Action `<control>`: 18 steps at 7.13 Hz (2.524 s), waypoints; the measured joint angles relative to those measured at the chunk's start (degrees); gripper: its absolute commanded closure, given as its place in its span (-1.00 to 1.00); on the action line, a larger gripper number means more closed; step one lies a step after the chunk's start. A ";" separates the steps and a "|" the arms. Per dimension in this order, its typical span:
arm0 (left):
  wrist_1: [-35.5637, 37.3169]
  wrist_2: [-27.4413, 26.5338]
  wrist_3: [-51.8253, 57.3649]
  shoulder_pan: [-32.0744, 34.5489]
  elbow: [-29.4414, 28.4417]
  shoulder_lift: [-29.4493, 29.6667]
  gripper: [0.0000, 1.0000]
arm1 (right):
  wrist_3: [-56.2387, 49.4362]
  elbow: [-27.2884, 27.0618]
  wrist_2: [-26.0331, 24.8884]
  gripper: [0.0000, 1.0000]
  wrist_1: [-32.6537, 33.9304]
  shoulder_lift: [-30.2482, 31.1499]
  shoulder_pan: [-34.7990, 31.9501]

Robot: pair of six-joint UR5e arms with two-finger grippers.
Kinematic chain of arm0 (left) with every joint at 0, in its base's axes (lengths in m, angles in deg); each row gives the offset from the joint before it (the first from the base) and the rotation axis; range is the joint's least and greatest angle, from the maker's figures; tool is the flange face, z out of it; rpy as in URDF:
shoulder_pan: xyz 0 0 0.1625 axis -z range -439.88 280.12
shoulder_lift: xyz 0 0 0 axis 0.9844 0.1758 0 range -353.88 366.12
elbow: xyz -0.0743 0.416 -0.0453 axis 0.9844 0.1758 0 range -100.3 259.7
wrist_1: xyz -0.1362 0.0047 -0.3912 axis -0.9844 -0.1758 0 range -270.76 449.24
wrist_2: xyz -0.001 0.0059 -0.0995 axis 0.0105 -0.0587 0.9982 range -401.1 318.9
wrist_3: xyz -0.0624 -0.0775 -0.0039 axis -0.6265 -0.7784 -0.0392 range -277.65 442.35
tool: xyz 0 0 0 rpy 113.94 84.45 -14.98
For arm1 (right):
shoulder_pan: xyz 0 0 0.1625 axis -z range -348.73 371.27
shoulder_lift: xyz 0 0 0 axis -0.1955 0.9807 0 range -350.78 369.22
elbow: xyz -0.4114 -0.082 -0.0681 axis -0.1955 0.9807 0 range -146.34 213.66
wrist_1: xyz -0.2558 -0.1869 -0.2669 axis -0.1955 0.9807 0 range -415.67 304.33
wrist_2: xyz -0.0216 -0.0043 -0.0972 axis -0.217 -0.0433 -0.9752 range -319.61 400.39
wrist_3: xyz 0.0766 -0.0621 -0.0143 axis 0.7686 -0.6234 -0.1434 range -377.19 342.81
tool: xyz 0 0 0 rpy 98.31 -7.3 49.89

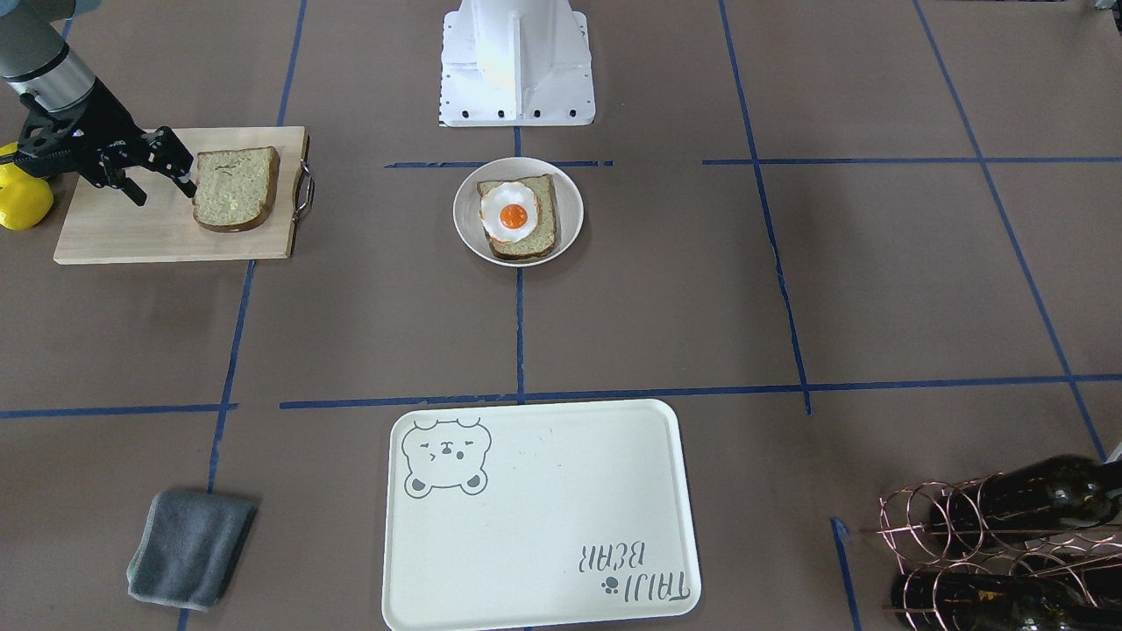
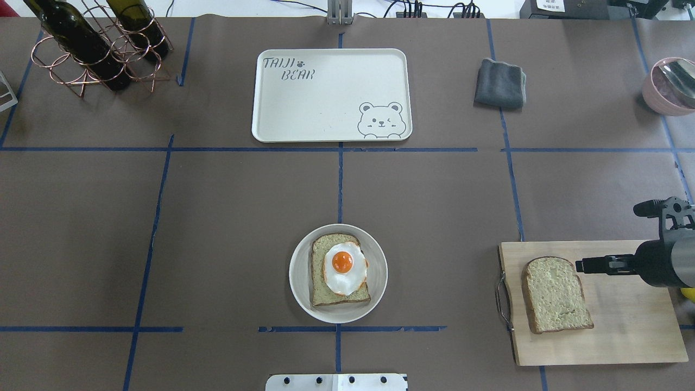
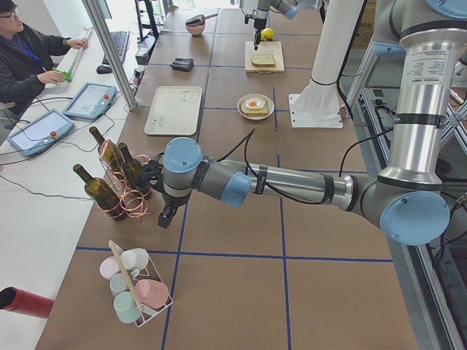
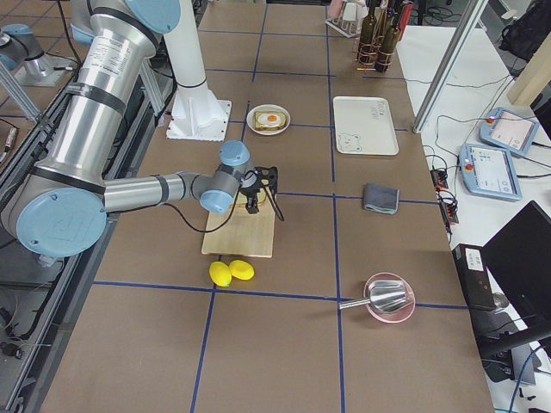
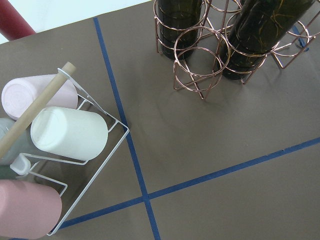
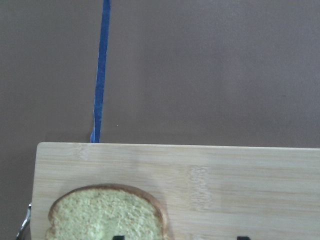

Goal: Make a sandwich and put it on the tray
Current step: 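Move the right gripper down to the bread slice on the wooden board, then grasp the bread slice edge with the right gripper and lift it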

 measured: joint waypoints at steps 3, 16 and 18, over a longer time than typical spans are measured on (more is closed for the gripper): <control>0.00 -0.04 0.09 0.00 0.08 -0.06 -1.00 | 2.75 0.52 -3.61 -0.13 -1.99 0.08 4.26; 0.00 -0.07 0.11 0.00 0.48 -0.35 -1.00 | 3.09 1.42 -4.49 1.00 -2.18 -0.12 7.32; 0.00 -0.07 0.15 0.00 0.47 -0.35 -1.00 | 3.09 0.19 -4.01 1.00 -2.25 -0.27 7.20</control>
